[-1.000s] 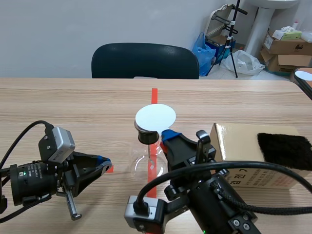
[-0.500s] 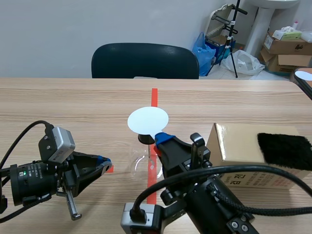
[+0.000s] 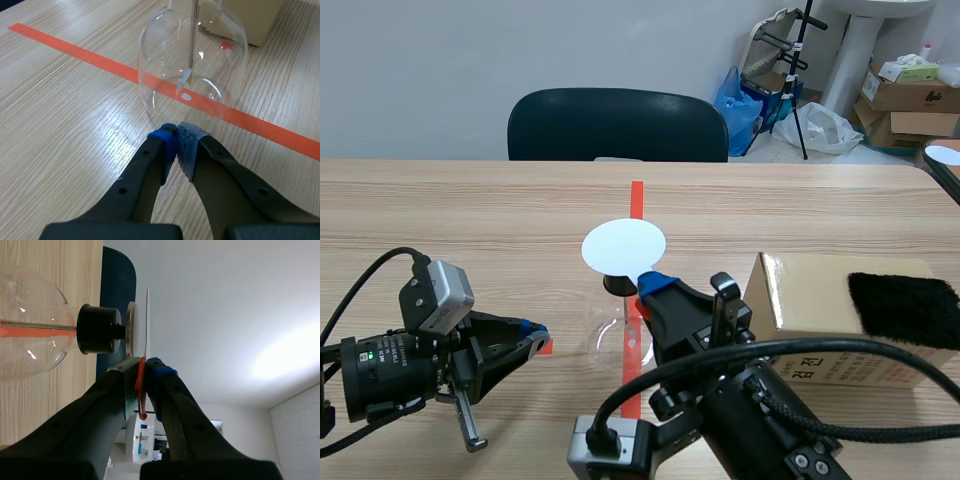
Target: Do the electroscope experiment
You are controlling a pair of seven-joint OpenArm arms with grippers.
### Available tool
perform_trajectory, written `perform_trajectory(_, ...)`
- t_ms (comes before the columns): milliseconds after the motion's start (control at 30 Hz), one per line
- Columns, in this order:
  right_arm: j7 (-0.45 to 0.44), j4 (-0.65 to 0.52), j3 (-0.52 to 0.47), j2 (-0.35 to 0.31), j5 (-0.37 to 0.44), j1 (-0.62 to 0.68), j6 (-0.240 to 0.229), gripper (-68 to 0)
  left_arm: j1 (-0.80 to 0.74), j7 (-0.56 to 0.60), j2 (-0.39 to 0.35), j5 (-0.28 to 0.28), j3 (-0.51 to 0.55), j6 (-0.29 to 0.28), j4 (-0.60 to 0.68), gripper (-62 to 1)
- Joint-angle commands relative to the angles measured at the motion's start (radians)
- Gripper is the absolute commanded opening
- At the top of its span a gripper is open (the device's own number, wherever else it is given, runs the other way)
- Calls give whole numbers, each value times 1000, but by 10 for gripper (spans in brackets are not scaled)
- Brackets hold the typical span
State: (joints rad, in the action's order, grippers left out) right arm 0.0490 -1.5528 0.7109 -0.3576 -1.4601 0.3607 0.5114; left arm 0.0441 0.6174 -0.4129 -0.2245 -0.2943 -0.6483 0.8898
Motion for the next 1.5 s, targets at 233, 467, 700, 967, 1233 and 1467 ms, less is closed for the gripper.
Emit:
perform_trajectory(233,11,-10,-5,-2,-1,-12,11,-665,-2,13,2,10,1,-1,24,-577)
perform_trajectory(467,105,-10,-5,-2,-1,-12,11,-665,-2,13,2,10,1,-1,24,-577)
perform_trajectory(700,289,-10,-5,-2,-1,-12,11,-665,-2,13,2,10,1,-1,24,-577)
perform_trajectory(967,473,-10,-5,-2,-1,-12,11,-665,-2,13,2,10,1,-1,24,-577)
perform_trajectory(1233,584,-10,-5,-2,-1,-12,11,-665,-2,13,2,10,1,-1,24,-577)
perform_trajectory(1467,626,-10,-5,-2,-1,-12,11,-665,-2,13,2,10,1,-1,24,-577)
